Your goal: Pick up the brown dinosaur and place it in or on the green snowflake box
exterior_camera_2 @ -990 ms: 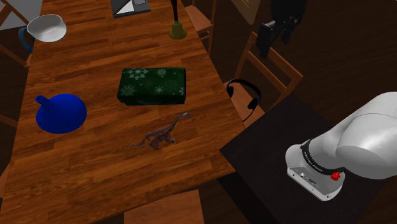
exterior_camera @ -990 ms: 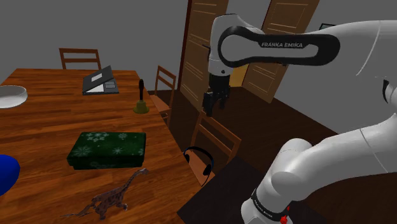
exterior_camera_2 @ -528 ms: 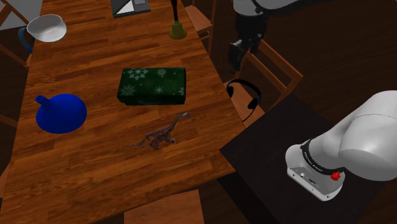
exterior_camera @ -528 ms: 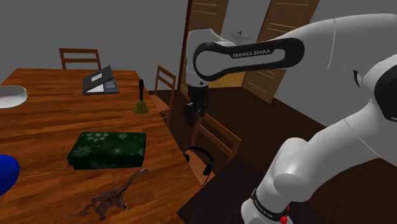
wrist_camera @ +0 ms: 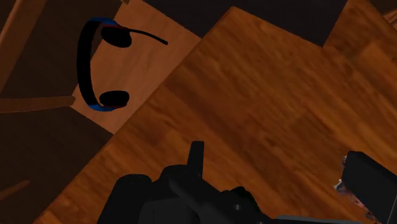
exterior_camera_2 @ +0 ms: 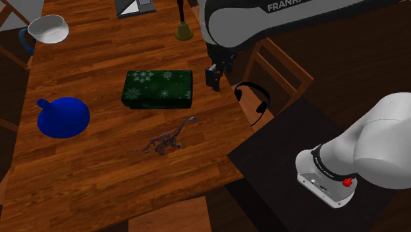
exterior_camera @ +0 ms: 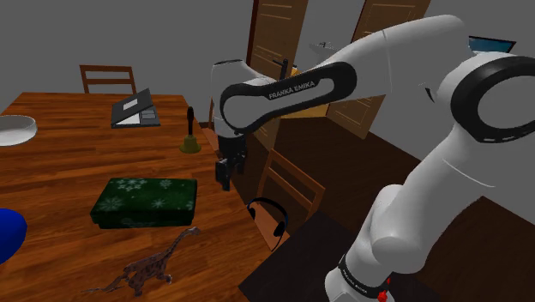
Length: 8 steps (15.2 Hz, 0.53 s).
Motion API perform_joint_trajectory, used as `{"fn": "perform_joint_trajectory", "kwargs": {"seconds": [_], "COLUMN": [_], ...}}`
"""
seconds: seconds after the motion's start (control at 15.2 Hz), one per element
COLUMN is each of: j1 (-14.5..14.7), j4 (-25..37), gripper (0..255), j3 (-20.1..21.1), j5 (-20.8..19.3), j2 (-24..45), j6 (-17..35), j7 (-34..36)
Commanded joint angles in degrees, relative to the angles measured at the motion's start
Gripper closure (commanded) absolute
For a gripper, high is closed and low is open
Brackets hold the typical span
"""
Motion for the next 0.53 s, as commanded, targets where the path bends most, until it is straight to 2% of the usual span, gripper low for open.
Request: {"fn": "perform_joint_trajectory", "kwargs": {"seconds": [0.0, 0.46], "j1": [1.0, 4.5], "j4": [1.3, 7.9], "gripper": [0, 0], "j3": [1.0, 4.5], "j5": [0.1, -0.8], "j2": [3.2, 15.3], "j6": [1.8, 6.6], "j7": [-0.8, -2.8]}}
